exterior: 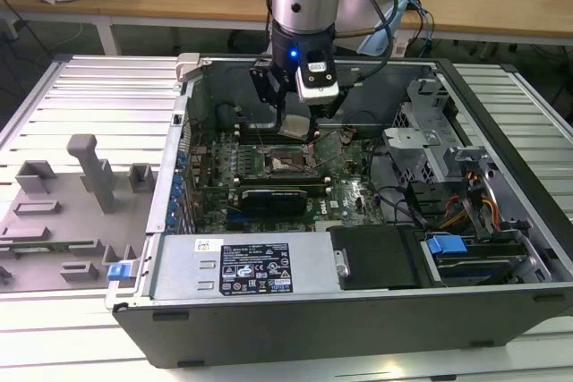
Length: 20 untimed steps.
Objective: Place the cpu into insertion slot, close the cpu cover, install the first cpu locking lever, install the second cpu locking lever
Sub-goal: 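Place the cpu into insertion slot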
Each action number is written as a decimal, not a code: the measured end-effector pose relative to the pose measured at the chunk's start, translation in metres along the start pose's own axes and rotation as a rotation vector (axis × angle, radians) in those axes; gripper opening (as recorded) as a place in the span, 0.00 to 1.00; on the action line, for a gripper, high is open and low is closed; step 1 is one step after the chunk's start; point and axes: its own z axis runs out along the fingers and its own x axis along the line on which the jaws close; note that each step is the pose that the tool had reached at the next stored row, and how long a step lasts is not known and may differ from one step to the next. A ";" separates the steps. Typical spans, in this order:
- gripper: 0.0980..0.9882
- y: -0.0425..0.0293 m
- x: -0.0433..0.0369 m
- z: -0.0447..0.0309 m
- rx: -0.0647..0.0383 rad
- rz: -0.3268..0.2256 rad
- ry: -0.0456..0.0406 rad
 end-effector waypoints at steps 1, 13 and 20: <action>0.50 0.0000 0.0000 0.0001 0.000 0.013 -0.0012; 0.50 0.0000 0.0000 0.0006 0.002 0.211 -0.0188; 0.50 -0.0001 0.0000 0.0011 0.004 0.341 -0.0306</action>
